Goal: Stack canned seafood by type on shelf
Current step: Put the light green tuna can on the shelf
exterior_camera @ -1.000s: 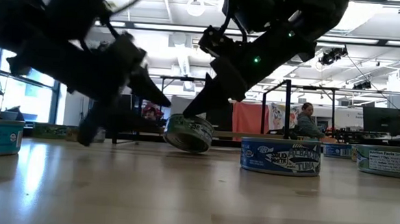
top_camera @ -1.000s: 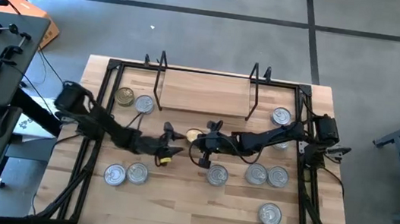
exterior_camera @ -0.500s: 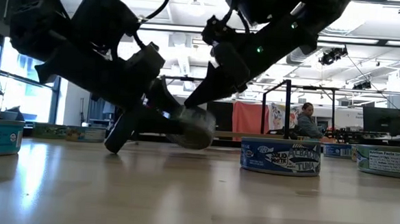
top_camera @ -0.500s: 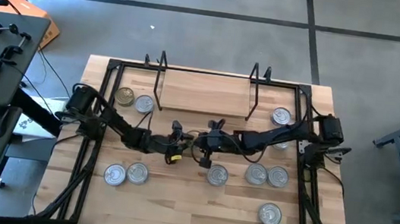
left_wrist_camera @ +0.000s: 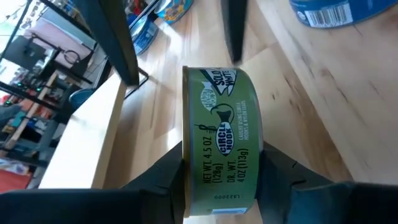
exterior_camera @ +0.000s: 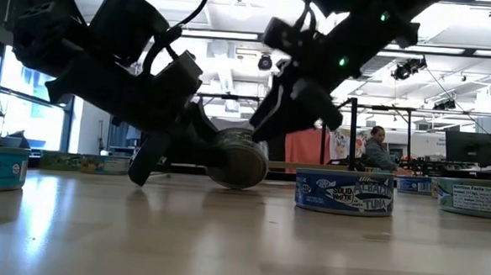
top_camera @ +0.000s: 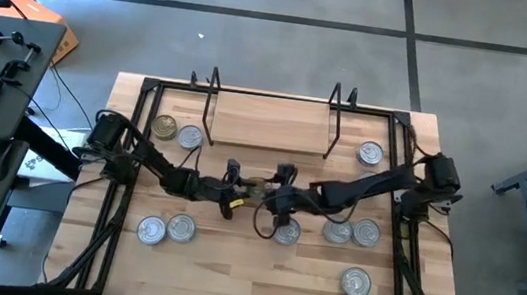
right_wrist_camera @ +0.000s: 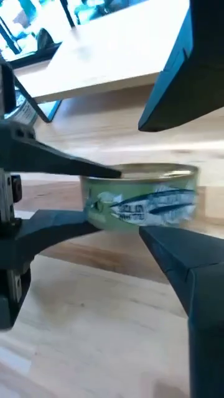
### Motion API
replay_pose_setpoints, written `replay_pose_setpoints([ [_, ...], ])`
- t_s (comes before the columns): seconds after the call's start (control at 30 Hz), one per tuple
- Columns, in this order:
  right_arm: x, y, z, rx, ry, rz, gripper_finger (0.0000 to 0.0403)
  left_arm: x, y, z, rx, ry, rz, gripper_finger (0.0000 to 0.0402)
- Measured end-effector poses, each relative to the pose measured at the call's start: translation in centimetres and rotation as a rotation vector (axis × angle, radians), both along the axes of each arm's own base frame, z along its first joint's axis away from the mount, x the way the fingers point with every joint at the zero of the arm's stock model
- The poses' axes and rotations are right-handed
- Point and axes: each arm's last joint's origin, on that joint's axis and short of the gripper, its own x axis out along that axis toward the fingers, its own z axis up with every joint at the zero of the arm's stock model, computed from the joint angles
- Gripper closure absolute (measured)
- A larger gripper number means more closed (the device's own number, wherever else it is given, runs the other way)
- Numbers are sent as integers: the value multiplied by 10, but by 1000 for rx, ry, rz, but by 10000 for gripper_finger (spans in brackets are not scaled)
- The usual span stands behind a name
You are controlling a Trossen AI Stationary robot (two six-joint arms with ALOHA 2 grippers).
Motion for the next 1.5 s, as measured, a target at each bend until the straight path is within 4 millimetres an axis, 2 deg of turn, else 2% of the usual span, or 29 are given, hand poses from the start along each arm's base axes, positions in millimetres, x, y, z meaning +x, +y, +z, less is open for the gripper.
replay_pose_setpoints([
  [0.2, 4, 2, -22, 6, 50, 20, 158, 1, 0, 1, -31, -18, 1, 284],
  [0.27, 6, 2, -23, 5, 39, 17, 172, 1, 0, 1, -40, -24, 5, 284],
  [0.37, 8, 1, -26, 3, 30, 11, 208, 1, 0, 3, -57, -33, 11, 273],
  [0.5, 9, 0, -25, 19, 15, -7, 285, 0, -1, 7, -74, -50, 33, 235],
  [0.53, 9, 0, -24, 27, 9, -15, 286, -1, -2, 9, -66, -53, 48, 224],
  [0.67, 4, -1, -12, 25, 33, -78, 285, -8, -3, 18, -18, -12, 147, 183],
  [0.83, 2, -7, 28, -81, 114, -245, 285, -24, 1, 24, -69, 96, 266, 155],
  [0.93, 3, -24, 45, -158, 181, -337, 285, -31, 5, 26, -134, 103, 351, 153],
  [1.07, 7, -62, 55, -190, 214, -458, 285, -34, 5, 30, -180, 86, 387, 157],
  [1.27, 8, -118, 30, -220, 335, -559, 285, -34, 5, 30, -185, 81, 390, 161],
  [1.4, 10, -138, 14, -228, 389, -578, 285, -34, 5, 30, -185, 78, 389, 161],
  [1.5, 7, -149, 14, -215, 397, -611, 285, -34, 5, 30, -185, 79, 389, 161],
])
